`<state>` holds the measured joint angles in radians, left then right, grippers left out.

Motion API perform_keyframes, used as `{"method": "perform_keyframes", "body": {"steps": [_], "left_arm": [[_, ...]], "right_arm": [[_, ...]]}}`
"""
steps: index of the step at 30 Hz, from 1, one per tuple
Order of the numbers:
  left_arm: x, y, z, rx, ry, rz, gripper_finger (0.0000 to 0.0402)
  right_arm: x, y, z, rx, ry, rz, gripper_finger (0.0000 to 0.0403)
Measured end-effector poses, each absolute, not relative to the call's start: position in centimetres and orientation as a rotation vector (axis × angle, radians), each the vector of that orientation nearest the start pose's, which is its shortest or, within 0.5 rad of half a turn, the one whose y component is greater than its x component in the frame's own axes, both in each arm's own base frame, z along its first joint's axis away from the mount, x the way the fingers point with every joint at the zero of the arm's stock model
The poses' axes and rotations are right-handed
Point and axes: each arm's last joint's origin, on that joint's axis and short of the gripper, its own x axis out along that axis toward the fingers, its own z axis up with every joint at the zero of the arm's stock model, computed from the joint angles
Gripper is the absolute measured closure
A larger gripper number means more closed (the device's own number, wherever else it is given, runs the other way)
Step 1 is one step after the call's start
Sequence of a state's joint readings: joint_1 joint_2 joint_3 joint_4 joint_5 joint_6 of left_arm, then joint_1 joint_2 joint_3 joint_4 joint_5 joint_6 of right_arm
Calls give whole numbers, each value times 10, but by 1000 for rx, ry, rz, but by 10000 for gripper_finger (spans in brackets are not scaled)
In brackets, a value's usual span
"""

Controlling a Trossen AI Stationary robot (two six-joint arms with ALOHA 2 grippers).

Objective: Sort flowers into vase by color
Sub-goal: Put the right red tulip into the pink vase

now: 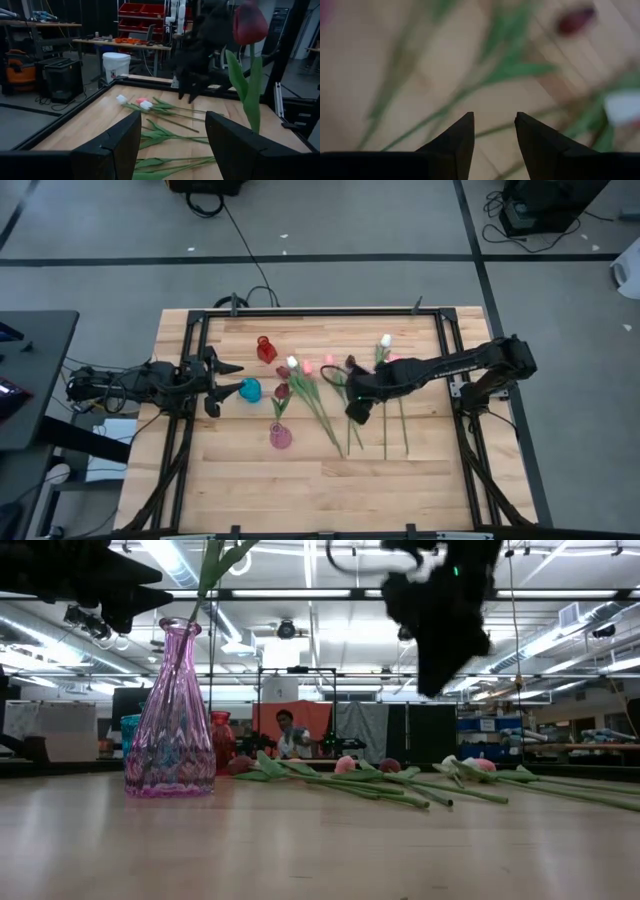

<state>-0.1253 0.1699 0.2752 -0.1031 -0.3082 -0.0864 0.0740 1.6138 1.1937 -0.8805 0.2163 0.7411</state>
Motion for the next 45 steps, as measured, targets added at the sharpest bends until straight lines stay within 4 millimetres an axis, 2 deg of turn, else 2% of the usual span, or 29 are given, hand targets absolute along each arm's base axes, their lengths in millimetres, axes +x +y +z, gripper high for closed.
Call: {"method": "perform_keyframes", "body": {"steps": [3,6,11,14,22,27,45], "left_arm": [[93,-2,234,-86,-11,203,175],[93,-2,234,-86,-14,230,175],[93,-1,234,-86,-13,240,175],[93,-1,233,-86,-11,240,175],[93,-1,233,-85,-10,240,175],[93,-1,233,-85,-10,239,175],[93,-1,233,-86,-7,238,175]], "right_arm": [[300,8,205,566,1154,-692,255],[306,2,187,605,1098,-734,265],[318,-13,166,629,1073,-786,276],[326,-14,156,658,1091,-772,277],[351,0,155,586,1127,-779,278],[352,4,144,555,1194,-831,278],[352,16,143,672,1224,-785,278]]}}
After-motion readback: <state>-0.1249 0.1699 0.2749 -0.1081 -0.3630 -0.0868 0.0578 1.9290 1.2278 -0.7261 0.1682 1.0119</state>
